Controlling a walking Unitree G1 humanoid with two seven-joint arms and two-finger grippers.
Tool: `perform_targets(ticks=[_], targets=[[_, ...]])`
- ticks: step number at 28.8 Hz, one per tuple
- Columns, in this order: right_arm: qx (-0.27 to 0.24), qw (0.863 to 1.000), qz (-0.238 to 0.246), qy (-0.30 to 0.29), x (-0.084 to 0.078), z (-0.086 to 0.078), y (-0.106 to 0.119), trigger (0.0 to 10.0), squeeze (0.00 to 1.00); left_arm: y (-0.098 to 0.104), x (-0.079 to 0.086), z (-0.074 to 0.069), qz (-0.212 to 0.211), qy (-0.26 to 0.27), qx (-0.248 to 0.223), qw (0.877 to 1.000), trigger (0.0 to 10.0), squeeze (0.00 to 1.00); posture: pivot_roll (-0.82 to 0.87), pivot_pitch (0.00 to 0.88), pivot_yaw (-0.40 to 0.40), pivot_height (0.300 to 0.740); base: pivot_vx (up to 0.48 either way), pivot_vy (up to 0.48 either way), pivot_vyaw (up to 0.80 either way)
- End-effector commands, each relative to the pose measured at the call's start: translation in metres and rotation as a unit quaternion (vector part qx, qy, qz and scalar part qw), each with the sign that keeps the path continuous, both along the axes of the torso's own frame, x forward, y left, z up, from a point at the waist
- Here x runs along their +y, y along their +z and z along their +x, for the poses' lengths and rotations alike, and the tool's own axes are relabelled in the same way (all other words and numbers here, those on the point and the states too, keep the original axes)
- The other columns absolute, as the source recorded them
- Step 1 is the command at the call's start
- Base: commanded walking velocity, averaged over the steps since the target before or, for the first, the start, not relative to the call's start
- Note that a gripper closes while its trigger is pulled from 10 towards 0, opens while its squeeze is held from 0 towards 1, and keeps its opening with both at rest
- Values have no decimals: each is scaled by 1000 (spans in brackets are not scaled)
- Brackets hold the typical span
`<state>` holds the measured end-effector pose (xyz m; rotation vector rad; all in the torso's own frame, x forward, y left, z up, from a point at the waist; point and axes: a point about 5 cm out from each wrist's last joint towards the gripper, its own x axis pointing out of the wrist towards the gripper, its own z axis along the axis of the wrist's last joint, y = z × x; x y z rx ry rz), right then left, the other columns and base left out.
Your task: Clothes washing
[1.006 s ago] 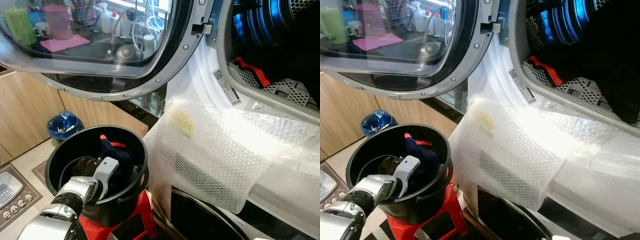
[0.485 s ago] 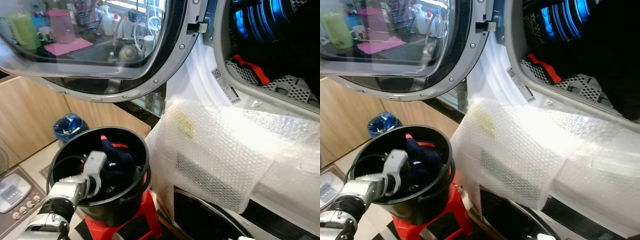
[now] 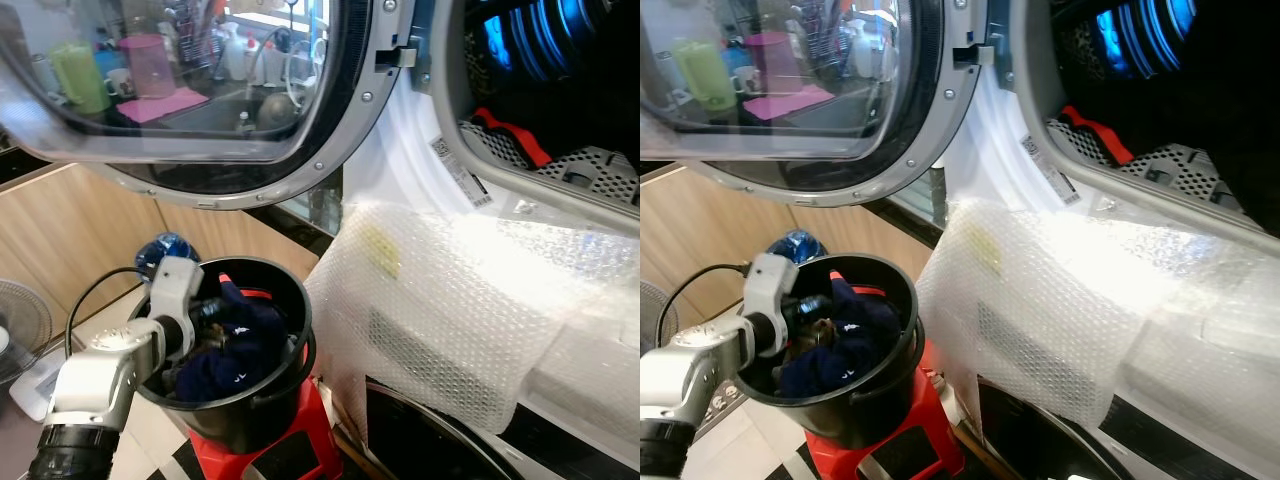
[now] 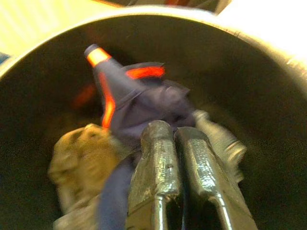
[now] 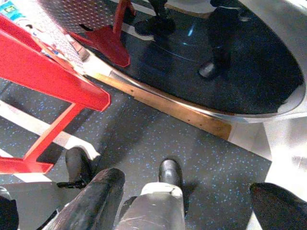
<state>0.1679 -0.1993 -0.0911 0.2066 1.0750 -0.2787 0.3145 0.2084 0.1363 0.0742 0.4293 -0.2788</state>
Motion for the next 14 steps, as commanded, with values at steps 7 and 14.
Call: perform_targets(ticks=[7, 14], targets=[[1, 1000, -4, 22, -2, 2, 1, 10000, 0, 3, 18, 30, 70, 38, -22, 997, 10000, 1000, 74, 85, 2, 740, 0, 0, 0], [0, 999, -15, 40, -18, -7, 1, 10000, 0, 5, 1, 43, 101, 26, -97, 990, 10000, 1000, 51, 135, -40, 740, 0, 0, 0]])
